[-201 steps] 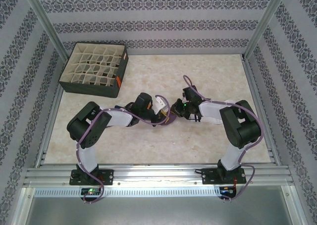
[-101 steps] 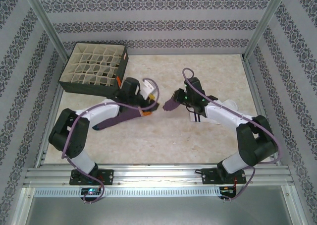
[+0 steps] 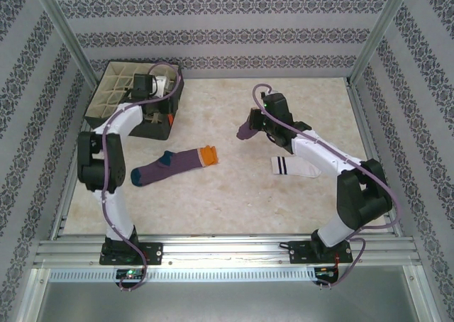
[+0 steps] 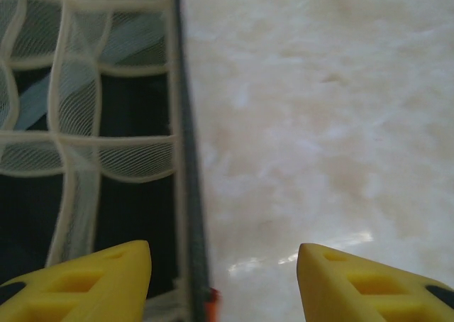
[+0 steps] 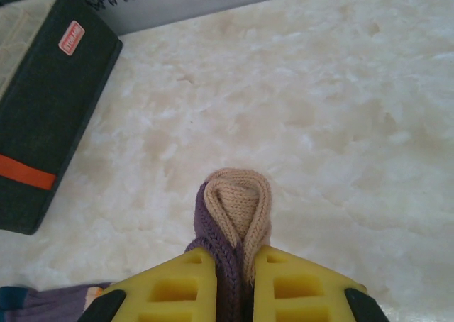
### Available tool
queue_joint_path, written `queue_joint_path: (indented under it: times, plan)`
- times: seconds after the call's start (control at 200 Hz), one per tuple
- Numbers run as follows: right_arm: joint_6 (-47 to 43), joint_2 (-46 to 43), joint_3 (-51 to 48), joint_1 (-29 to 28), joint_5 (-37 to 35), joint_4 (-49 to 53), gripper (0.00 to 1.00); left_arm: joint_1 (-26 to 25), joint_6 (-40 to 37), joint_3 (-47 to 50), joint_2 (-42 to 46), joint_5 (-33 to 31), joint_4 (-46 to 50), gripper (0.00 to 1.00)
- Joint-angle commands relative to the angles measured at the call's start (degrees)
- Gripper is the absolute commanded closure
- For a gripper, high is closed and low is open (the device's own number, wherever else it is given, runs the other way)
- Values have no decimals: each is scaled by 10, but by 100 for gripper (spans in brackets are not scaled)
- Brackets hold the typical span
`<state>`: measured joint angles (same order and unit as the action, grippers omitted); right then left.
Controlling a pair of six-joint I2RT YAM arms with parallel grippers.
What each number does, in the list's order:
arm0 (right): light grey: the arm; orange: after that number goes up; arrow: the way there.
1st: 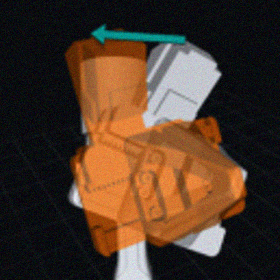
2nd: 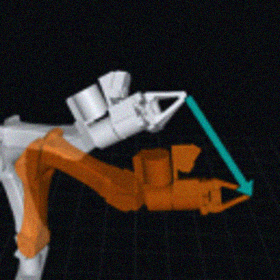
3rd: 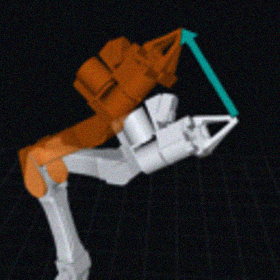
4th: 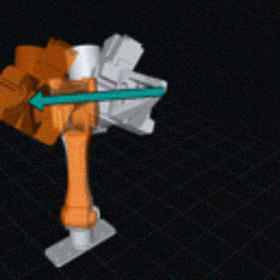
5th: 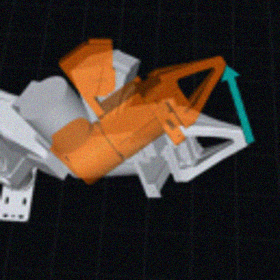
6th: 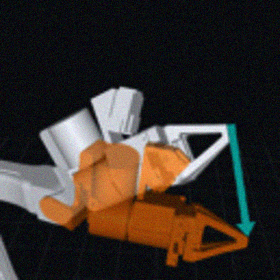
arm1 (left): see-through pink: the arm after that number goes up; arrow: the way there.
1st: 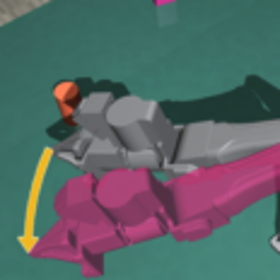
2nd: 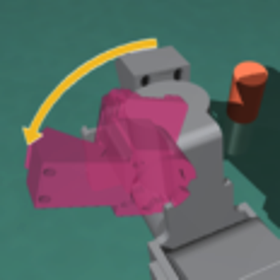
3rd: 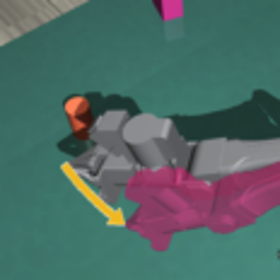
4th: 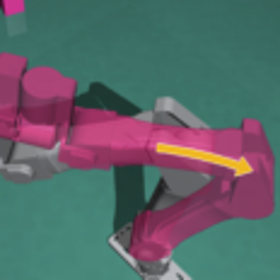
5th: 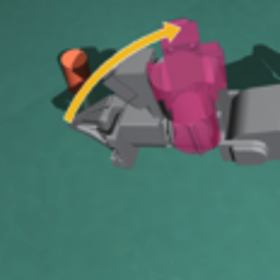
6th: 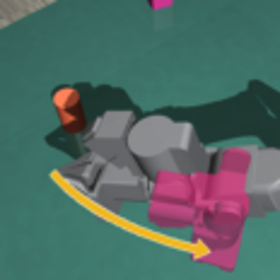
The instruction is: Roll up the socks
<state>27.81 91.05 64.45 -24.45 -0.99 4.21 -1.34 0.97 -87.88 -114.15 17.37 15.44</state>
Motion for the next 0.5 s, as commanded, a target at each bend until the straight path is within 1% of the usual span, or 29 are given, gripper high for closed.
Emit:
queue_joint_path:
  times: [0.0,0.085,0.155,0.19,0.37,0.495]
  plan:
    - [-20,4,5,11,4,1,96,-4,14,-54,-49,7,100,45]
    - [-20,4,-2,19,7,-4,96,-11,22,-91,-84,37,127,50]
    - [-19,5,-7,26,10,-9,96,-28,19,-109,-100,50,139,55]
    - [-19,5,-8,29,10,-11,96,-39,18,-115,-105,54,141,57]
    - [-17,6,-13,46,18,-19,96,-102,34,-143,-119,55,132,58]
    - [-16,2,-19,57,26,-19,96,-138,92,-167,-137,73,107,58]
